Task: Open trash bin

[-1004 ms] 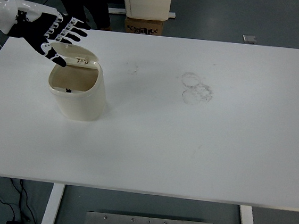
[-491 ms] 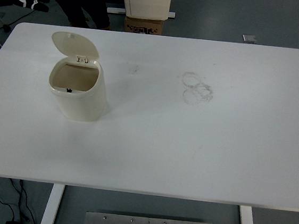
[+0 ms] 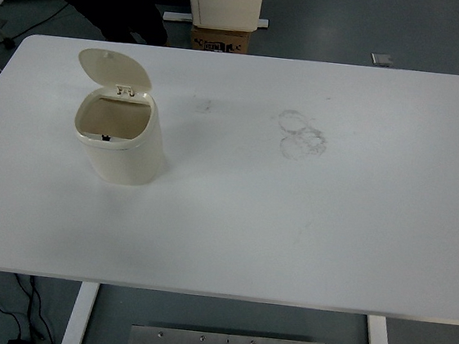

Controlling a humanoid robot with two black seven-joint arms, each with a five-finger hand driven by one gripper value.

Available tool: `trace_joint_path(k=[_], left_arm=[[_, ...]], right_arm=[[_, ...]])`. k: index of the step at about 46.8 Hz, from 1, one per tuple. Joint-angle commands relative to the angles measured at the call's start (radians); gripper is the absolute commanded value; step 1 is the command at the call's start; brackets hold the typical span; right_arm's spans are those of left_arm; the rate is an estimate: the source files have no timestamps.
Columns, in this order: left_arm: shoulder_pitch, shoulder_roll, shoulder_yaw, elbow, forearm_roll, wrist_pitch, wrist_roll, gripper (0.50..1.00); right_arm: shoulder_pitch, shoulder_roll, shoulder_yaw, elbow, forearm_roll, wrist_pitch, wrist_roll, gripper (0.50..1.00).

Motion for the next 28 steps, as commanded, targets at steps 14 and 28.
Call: trace_joint_path(k=[14,28], left_arm=[[0.215,-0.021,-0.228,0.031,-0.060,0.000,-0.033,1.000],[0.282,-0.096,-0.279,0.123,-0.105,0.000,-0.068,1.000]], right_arm=[[0.000,0.000,0.000,0.000,0.000,0.000,0.000,0.991],[0.000,0.000,0.000,0.000,0.000,0.000,0.000,0.991]])
